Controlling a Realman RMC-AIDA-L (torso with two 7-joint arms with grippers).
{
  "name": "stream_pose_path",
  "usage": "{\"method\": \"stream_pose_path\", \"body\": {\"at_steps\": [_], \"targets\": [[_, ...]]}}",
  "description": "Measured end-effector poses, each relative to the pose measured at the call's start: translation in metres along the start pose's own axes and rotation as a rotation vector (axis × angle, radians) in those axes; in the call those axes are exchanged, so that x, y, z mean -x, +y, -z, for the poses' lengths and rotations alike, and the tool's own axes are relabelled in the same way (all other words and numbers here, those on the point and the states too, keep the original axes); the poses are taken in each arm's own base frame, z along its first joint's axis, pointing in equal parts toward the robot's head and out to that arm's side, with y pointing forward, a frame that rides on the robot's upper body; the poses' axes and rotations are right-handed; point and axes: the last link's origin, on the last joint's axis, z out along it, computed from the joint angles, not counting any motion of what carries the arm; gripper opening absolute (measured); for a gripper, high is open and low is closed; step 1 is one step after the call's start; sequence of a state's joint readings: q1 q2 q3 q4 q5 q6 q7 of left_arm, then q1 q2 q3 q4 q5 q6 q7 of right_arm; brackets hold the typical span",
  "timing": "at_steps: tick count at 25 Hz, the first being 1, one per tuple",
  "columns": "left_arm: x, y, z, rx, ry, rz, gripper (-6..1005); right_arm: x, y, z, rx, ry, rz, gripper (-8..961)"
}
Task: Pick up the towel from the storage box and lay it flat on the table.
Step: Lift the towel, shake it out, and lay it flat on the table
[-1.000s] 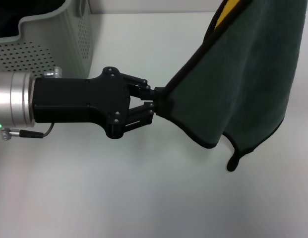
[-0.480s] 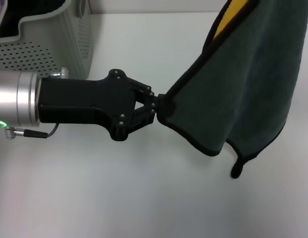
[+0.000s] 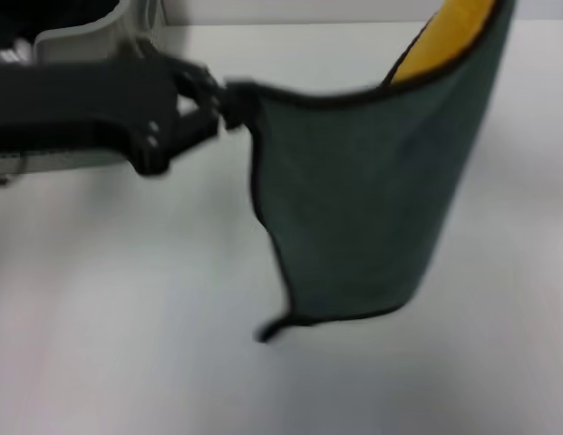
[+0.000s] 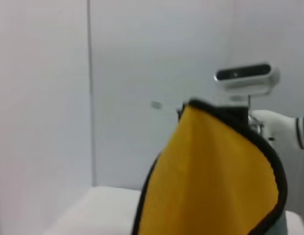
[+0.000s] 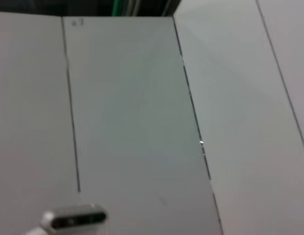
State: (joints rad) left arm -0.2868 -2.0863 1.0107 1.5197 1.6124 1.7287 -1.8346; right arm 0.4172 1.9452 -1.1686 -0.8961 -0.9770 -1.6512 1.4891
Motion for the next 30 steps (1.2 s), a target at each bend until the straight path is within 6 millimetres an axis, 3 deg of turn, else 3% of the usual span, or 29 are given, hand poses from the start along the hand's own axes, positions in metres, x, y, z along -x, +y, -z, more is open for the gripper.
{"method": "stream_pose_path", "body": {"at_steps": [5, 9, 12, 16, 20, 24, 27, 30], "targets": [[-0.021, -0.011, 0.013, -0.068, -0.007, -0.062, 14, 0.005, -0.017, -0.003, -0.086, 0.019, 0.046, 98], [-0.022, -0.020, 0.021, -0.121, -0.045, -0.064, 14, 0.002, -0.018, -0.002, -0.083, 0.040, 0.032, 101], [-0.013, -0.016, 0.030, -0.103, -0.090, -0.059, 13, -0.016, 0.001, 0.002, -0.019, 0.089, -0.026, 103], [-0.004, 0.004, 0.043, 0.028, -0.138, -0.058, 13, -0.046, 0.044, 0.007, 0.120, 0.182, -0.142, 106], [-0.007, 0.019, 0.057, 0.097, -0.155, -0.063, 14, -0.033, 0.072, 0.019, 0.168, 0.173, -0.149, 108], [-0.013, 0.025, 0.070, 0.101, -0.145, -0.037, 13, -0.022, 0.068, 0.023, 0.128, 0.160, -0.159, 111], [-0.004, 0.015, 0.059, 0.090, -0.193, 0.020, 13, -0.048, 0.052, 0.021, 0.074, 0.219, -0.253, 113], [0.024, -0.003, 0.038, 0.052, -0.319, 0.126, 13, -0.084, 0.037, 0.012, 0.048, 0.285, -0.365, 115]]}}
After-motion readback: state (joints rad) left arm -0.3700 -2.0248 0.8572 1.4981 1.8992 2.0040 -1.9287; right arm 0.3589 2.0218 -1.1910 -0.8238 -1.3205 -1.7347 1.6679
